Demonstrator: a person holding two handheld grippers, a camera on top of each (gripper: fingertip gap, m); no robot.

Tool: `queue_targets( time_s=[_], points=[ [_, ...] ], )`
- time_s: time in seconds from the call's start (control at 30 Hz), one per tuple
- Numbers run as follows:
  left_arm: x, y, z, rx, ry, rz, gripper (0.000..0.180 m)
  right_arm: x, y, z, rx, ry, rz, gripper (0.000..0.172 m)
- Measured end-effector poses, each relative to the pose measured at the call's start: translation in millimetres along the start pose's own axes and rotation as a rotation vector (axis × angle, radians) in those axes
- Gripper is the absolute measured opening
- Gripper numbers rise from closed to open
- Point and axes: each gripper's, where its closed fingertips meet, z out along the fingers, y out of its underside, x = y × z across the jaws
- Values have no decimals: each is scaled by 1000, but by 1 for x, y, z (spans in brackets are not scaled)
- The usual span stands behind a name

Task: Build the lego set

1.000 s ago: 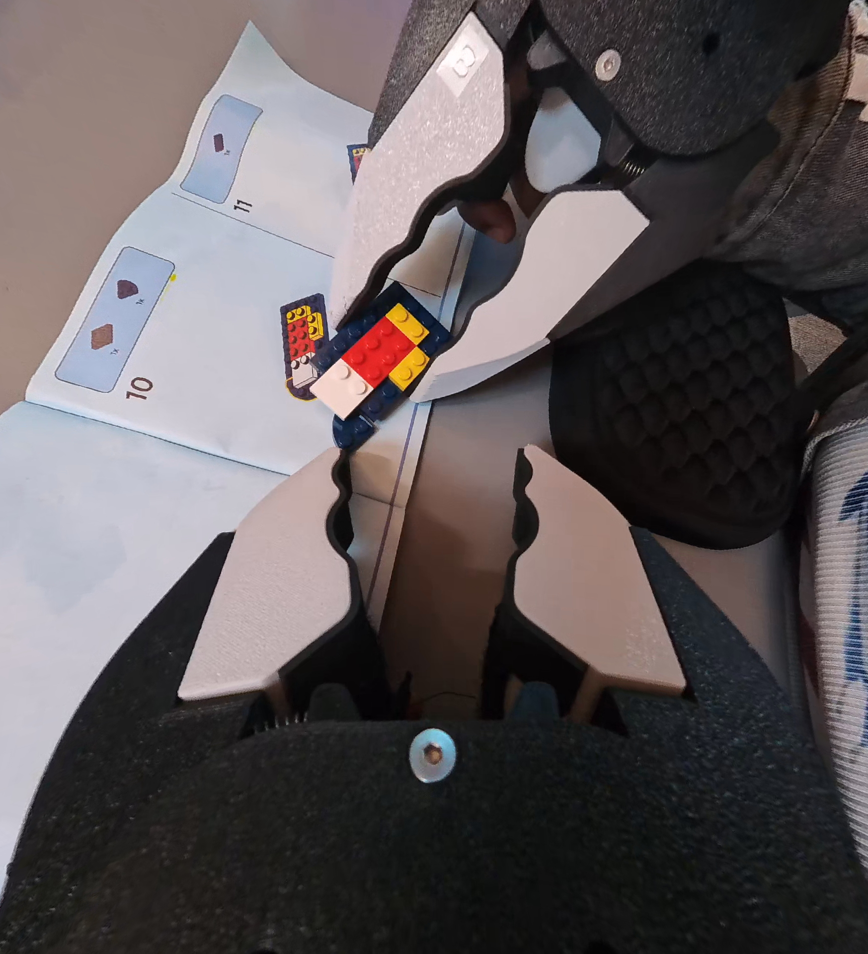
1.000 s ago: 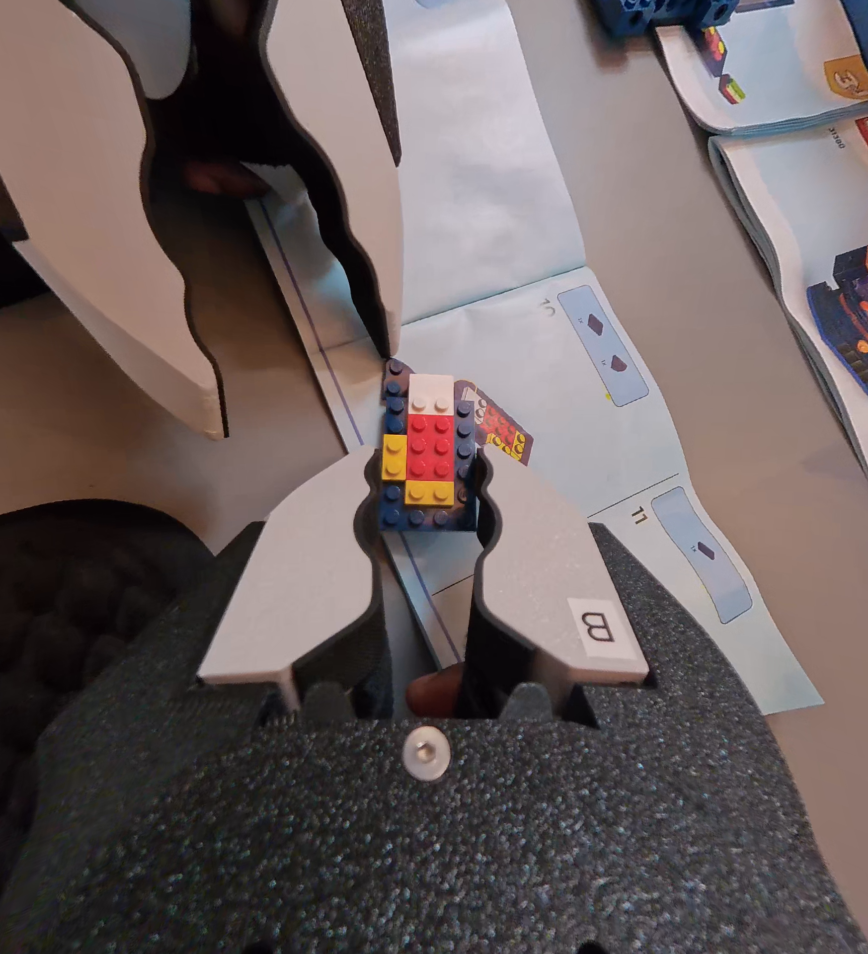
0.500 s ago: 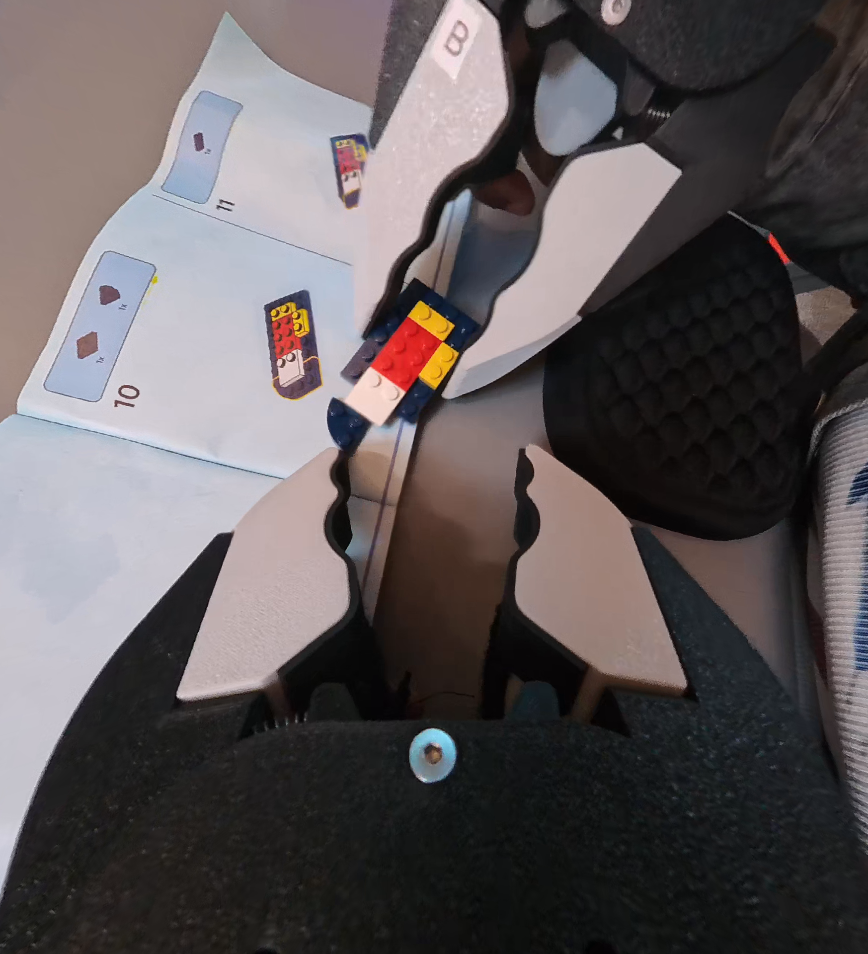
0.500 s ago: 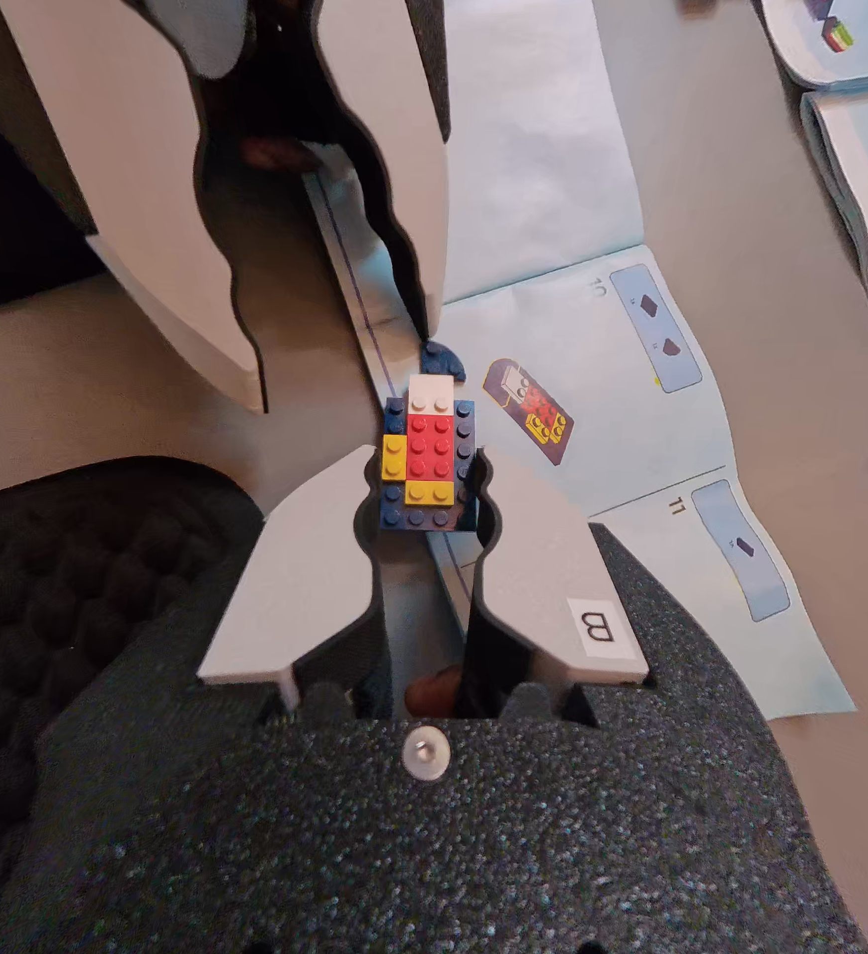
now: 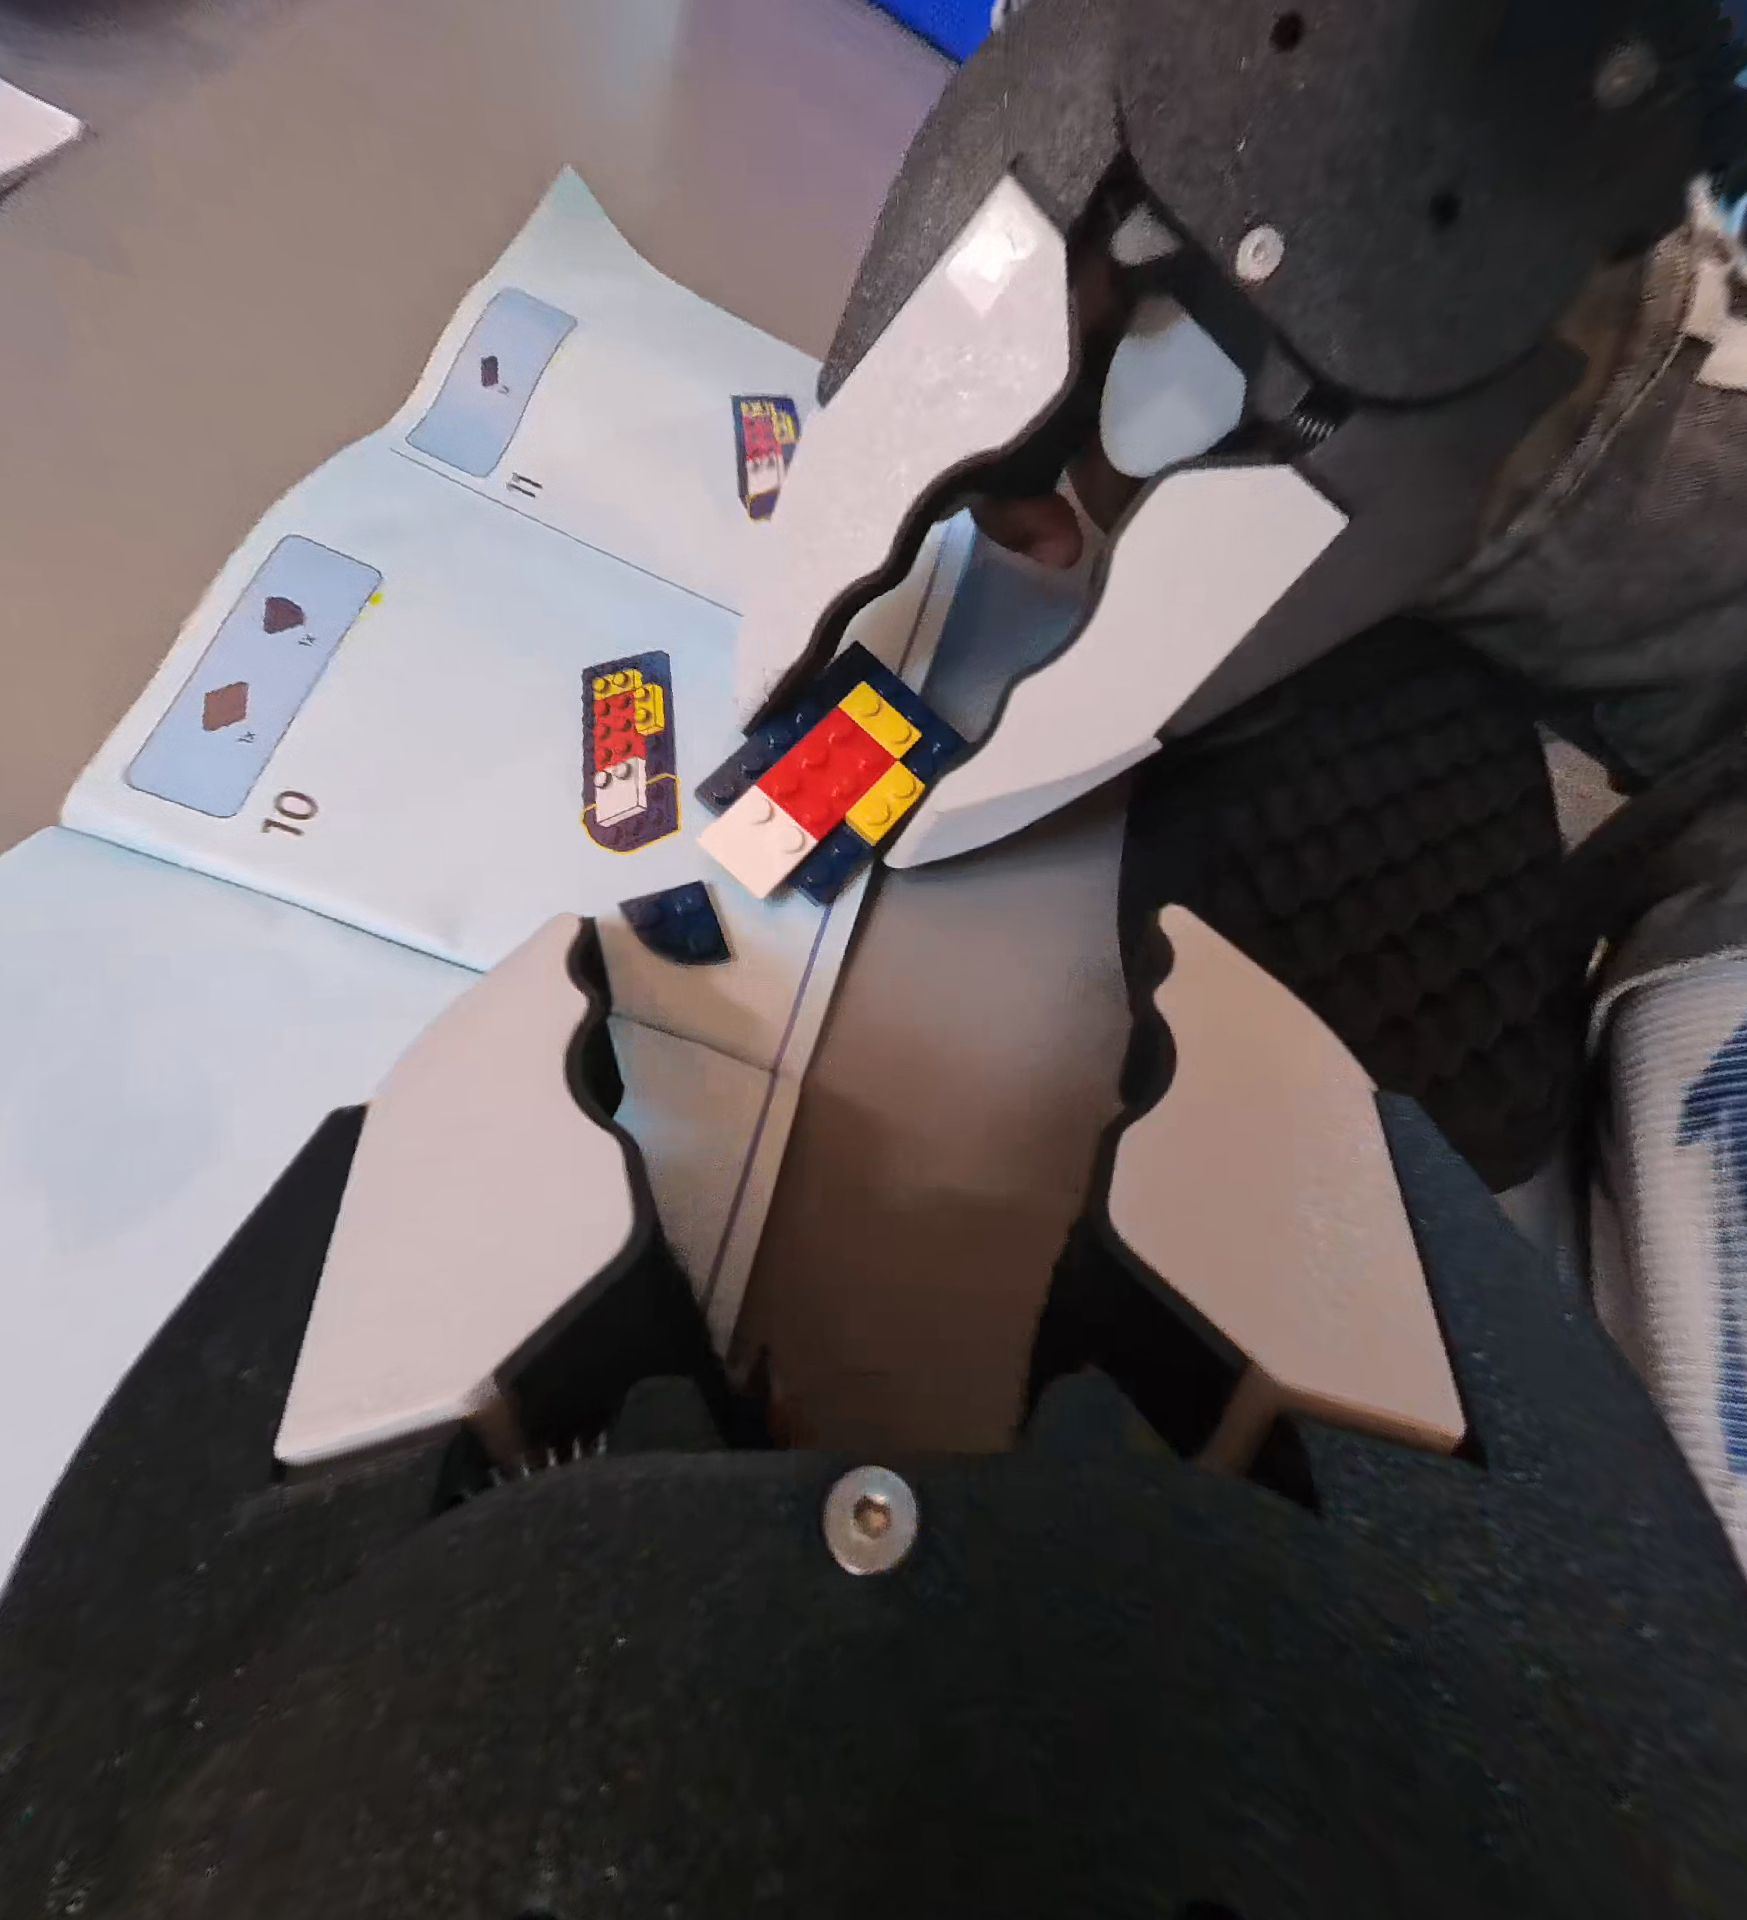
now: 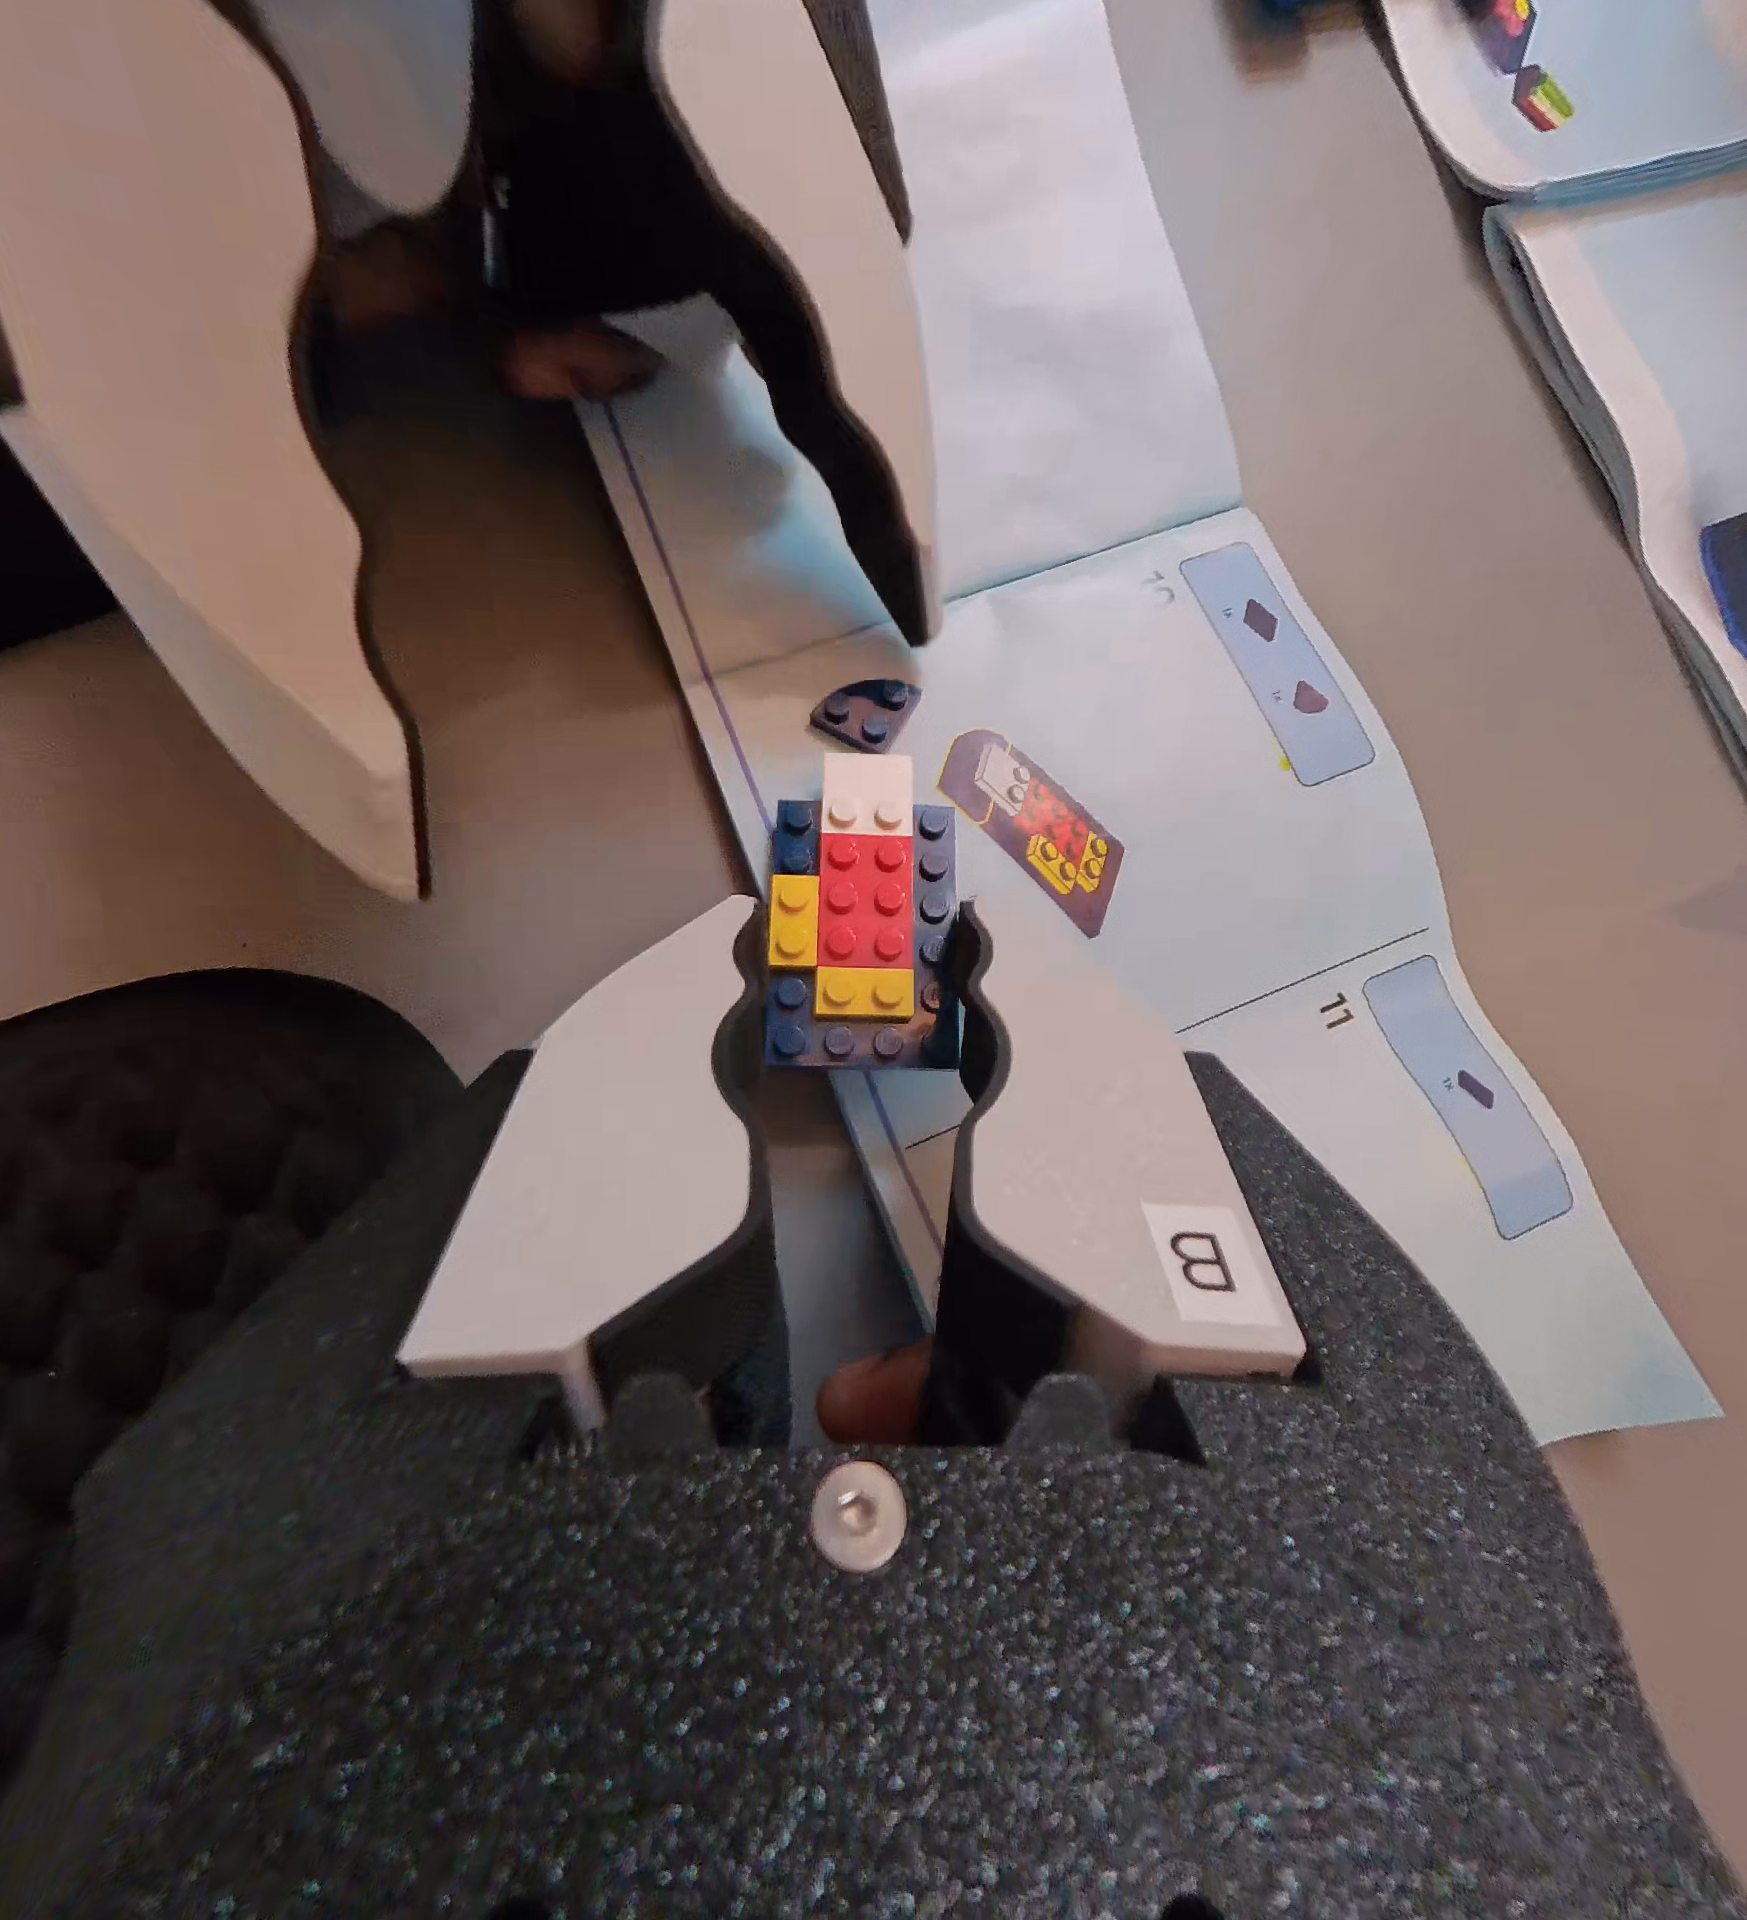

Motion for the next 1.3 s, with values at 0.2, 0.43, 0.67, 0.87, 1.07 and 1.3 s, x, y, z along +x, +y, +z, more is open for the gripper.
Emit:
queue_targets(
  time_s=[0.2,0.43,0.67,0.87,1.07,1.3],
  points=[
    [5,8,1,-36,-21,34,86,4,2,1,16,25,29,34],
    [16,13,4,-99,1,78,82,8,-1,3,31,50,76,34],
    [13,4,-2,-35,3,31,79,11,-3,5,32,70,120,34],
    [12,8,4,-75,9,5,80,9,-2,5,18,69,144,34],
    [24,-1,11,-56,52,21,80,11,-1,4,17,80,141,34],
    [3,-4,-7,-10,-27,-52,79,12,0,5,29,77,90,34]
  ],
)
